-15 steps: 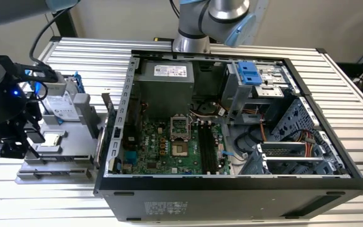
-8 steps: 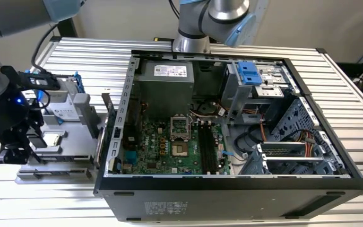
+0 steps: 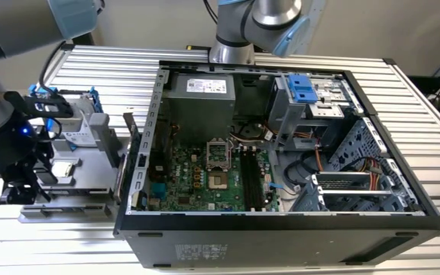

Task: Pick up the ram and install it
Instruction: 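Pick up the ram and move it above insertion slot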

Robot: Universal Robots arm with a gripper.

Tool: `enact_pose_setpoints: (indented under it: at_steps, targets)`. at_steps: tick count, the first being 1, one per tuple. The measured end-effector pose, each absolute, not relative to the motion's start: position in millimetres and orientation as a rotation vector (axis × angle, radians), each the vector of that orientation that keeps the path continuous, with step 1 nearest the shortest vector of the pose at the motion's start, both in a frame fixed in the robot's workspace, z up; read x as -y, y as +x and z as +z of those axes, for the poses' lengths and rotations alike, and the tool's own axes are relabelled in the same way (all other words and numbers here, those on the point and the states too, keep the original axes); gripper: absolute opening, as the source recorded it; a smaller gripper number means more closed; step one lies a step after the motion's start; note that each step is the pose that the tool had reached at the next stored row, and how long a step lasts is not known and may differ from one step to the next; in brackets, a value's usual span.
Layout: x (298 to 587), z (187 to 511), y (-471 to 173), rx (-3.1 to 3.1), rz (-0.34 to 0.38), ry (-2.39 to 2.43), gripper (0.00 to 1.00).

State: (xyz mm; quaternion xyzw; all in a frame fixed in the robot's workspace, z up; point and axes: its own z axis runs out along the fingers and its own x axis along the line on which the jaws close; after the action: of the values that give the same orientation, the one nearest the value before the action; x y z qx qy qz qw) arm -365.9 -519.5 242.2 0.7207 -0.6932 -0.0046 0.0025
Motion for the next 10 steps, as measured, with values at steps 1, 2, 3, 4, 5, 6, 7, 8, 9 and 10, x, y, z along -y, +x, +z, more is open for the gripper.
enact_pose_setpoints:
  at_steps: [1,2,3,4,5,6,7,8,9,10]
  targets:
    - [519.5,240.3,-366.4,2.175,-0.014,2.261,1.00]
    - [519.5,238.5,-366.6,2.174,-0.014,2.261,1.00]
    - [519.5,236.8,-366.8,2.174,-0.014,2.261,1.00]
    - [519.5,235.1,-367.0,2.174,-0.014,2.260,1.00]
    - [519.5,234.3,-367.0,2.174,-0.014,2.260,1.00]
    - [519.5,234.3,-367.1,2.174,-0.014,2.260,1.00]
    - [519.5,234.3,-367.1,2.174,-0.014,2.260,1.00]
    - [519.5,233.6,-367.1,2.174,-0.014,2.260,1.00]
    - [519.5,233.1,-367.1,2.174,-0.014,2.260,1.00]
    - [519.5,232.9,-367.1,2.175,-0.014,2.260,1.00]
